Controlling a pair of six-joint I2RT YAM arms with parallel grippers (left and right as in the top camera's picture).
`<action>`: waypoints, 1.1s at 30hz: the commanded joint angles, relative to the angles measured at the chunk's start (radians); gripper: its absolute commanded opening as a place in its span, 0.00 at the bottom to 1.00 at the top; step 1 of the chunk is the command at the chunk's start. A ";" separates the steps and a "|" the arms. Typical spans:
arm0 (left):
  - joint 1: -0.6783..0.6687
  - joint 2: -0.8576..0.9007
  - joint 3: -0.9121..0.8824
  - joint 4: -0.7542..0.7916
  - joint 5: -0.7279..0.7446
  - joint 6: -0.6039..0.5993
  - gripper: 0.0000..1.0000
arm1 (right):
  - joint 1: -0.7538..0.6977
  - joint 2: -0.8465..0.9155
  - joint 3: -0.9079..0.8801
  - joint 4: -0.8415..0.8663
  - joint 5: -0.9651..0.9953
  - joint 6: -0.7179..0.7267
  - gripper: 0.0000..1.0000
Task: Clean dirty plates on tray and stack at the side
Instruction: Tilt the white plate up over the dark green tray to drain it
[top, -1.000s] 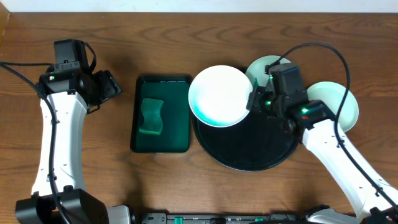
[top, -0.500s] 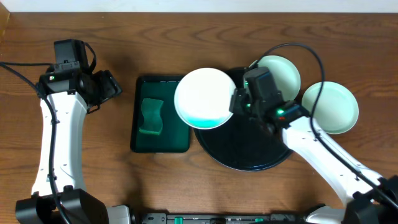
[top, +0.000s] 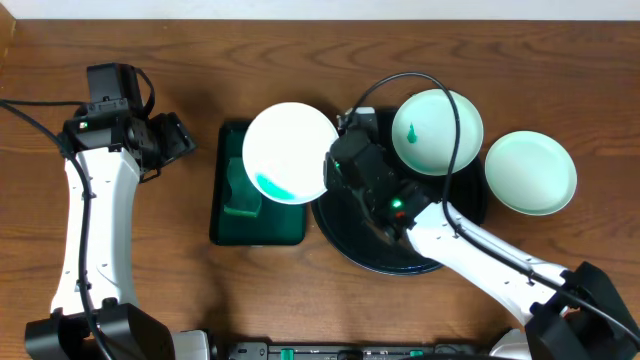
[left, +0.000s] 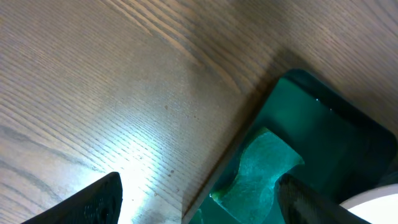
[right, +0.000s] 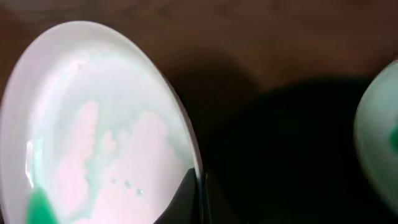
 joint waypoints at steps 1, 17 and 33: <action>0.004 0.001 0.014 -0.003 -0.013 -0.001 0.80 | 0.034 -0.001 0.020 0.040 0.179 -0.171 0.01; 0.004 0.001 0.014 -0.003 -0.013 -0.001 0.80 | 0.130 -0.001 0.020 0.251 0.319 -0.548 0.01; 0.004 0.001 0.014 -0.003 -0.013 -0.001 0.80 | 0.237 -0.001 0.020 0.604 0.370 -1.174 0.01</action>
